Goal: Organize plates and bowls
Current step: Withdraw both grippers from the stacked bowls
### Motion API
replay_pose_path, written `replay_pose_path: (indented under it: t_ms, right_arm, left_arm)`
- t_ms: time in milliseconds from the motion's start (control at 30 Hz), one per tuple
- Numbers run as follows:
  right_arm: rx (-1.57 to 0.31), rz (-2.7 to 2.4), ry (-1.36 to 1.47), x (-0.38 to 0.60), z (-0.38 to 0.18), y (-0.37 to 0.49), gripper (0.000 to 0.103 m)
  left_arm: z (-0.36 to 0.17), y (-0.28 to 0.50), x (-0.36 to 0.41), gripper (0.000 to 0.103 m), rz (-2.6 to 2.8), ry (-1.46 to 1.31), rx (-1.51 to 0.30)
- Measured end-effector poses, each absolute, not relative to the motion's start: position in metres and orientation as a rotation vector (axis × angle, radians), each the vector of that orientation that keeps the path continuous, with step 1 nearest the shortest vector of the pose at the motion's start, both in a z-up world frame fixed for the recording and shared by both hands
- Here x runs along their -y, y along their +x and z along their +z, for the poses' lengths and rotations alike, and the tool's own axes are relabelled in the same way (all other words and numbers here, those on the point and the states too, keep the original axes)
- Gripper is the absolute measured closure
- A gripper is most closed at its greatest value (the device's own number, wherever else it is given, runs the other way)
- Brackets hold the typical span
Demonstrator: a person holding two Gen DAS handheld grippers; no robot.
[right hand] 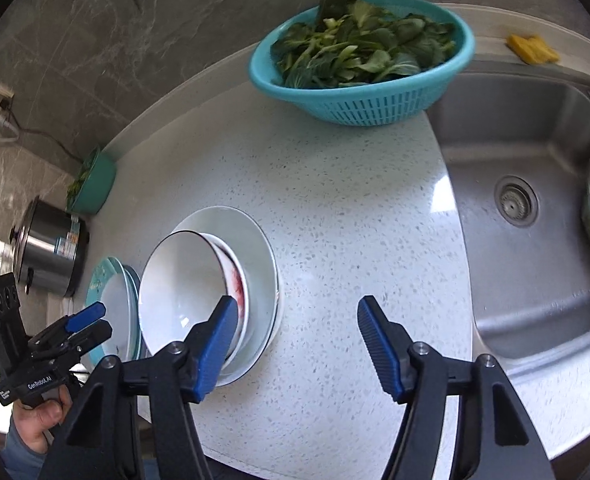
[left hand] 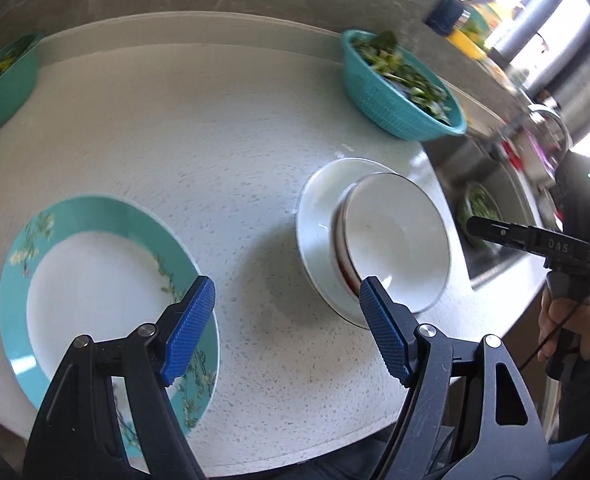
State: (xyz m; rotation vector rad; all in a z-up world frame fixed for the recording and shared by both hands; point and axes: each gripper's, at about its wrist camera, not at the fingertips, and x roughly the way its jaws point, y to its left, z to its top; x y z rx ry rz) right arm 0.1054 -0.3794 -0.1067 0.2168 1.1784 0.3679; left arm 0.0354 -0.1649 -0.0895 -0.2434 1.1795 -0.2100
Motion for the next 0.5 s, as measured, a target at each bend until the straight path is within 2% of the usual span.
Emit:
replay_pose_path:
  t_ms: [500]
  right_arm:
    - [-1.29, 0.686, -0.016, 0.36, -0.132, 0.158, 0.037]
  left_arm:
    - [-0.125, -0.009, 0.207, 0.029, 0.122, -0.363, -1.181]
